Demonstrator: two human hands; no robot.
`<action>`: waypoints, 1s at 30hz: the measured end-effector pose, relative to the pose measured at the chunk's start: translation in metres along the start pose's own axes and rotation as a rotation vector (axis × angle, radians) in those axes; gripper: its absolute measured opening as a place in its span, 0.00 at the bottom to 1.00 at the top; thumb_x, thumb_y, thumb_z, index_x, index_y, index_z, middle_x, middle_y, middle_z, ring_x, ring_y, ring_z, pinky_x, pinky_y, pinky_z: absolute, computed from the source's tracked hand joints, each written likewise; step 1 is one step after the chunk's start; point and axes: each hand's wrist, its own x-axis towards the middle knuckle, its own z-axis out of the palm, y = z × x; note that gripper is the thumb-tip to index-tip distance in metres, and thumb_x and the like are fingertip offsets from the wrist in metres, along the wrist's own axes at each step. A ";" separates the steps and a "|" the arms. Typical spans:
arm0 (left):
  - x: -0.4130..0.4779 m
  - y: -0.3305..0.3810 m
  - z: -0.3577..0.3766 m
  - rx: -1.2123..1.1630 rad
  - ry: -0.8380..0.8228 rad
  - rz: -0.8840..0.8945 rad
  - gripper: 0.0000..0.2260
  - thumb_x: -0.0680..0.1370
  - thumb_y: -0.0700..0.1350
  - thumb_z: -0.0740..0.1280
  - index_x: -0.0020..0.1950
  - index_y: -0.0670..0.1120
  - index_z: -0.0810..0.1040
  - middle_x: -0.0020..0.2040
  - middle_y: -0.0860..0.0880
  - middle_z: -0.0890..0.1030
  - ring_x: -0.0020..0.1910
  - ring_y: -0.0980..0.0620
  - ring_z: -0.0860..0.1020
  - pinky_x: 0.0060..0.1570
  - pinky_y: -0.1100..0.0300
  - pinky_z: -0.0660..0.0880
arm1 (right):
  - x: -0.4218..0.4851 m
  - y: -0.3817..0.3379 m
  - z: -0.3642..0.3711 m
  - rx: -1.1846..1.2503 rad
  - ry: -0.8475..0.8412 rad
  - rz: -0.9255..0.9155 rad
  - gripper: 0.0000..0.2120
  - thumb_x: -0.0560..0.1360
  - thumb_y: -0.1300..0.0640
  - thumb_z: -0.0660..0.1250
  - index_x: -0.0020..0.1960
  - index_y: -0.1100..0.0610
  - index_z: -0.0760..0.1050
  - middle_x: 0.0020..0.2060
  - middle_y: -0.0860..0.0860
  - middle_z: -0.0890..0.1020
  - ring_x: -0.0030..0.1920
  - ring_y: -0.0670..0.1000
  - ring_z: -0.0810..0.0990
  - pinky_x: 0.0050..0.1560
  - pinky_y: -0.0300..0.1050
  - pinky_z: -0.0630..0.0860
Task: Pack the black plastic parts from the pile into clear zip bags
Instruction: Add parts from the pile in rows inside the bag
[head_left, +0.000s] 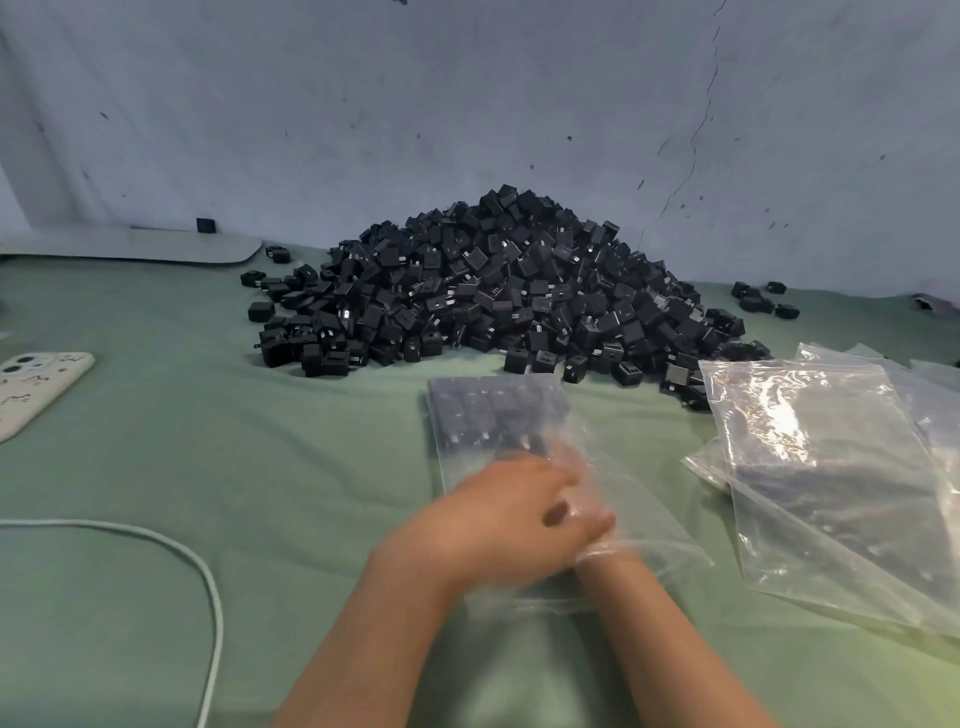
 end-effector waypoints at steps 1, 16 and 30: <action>0.011 -0.008 -0.005 -0.058 0.099 -0.020 0.24 0.79 0.61 0.57 0.70 0.49 0.69 0.69 0.50 0.70 0.68 0.50 0.67 0.69 0.51 0.63 | 0.004 0.001 0.001 0.002 0.031 0.043 0.14 0.78 0.53 0.60 0.63 0.51 0.74 0.60 0.50 0.78 0.59 0.51 0.76 0.58 0.38 0.67; 0.102 -0.107 0.024 -0.130 0.463 -0.537 0.24 0.81 0.55 0.56 0.76 0.49 0.59 0.77 0.43 0.53 0.76 0.44 0.53 0.74 0.51 0.52 | 0.055 0.000 0.002 0.226 0.095 0.223 0.18 0.79 0.48 0.60 0.65 0.57 0.71 0.59 0.55 0.77 0.58 0.56 0.76 0.58 0.46 0.72; 0.104 -0.105 0.023 -0.253 0.529 -0.537 0.27 0.80 0.52 0.59 0.76 0.44 0.57 0.77 0.43 0.53 0.74 0.43 0.58 0.72 0.50 0.56 | 0.059 0.005 0.027 0.421 0.243 0.246 0.11 0.71 0.40 0.61 0.45 0.46 0.73 0.41 0.44 0.77 0.41 0.46 0.75 0.40 0.43 0.67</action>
